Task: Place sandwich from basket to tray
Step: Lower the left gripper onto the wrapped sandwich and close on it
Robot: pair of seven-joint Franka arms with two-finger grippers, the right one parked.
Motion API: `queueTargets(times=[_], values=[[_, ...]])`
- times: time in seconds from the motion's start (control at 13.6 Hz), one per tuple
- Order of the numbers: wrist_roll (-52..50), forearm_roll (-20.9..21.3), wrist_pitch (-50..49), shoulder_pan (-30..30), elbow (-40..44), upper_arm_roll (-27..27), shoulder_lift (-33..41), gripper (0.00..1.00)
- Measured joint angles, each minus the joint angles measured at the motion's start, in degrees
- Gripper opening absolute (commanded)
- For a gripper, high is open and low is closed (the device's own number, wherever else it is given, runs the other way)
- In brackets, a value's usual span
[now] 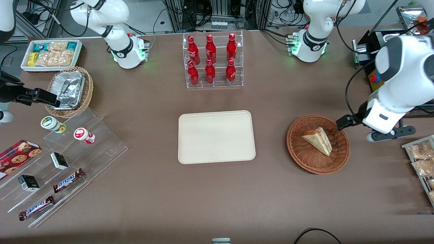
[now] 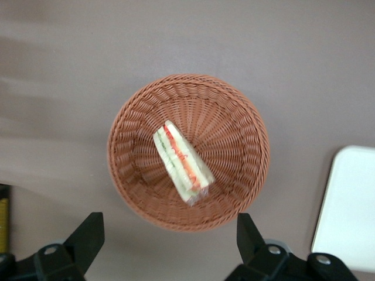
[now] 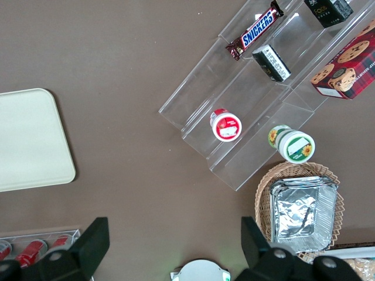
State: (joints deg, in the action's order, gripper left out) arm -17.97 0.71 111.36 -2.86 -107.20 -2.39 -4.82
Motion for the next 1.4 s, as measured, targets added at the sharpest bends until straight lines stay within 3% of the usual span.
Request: queueTargets(times=[0.66,1.33,1.4], values=[[-18.0,0.0,25.3,-0.2,-20.3,-0.9,-0.3,1.0],[-24.7,0.0,40.1,-0.2,-28.6,-0.9,-5.5,1.0],[-24.9,0.0,40.8,-0.2,-28.8,-0.9,-6.1,0.92]])
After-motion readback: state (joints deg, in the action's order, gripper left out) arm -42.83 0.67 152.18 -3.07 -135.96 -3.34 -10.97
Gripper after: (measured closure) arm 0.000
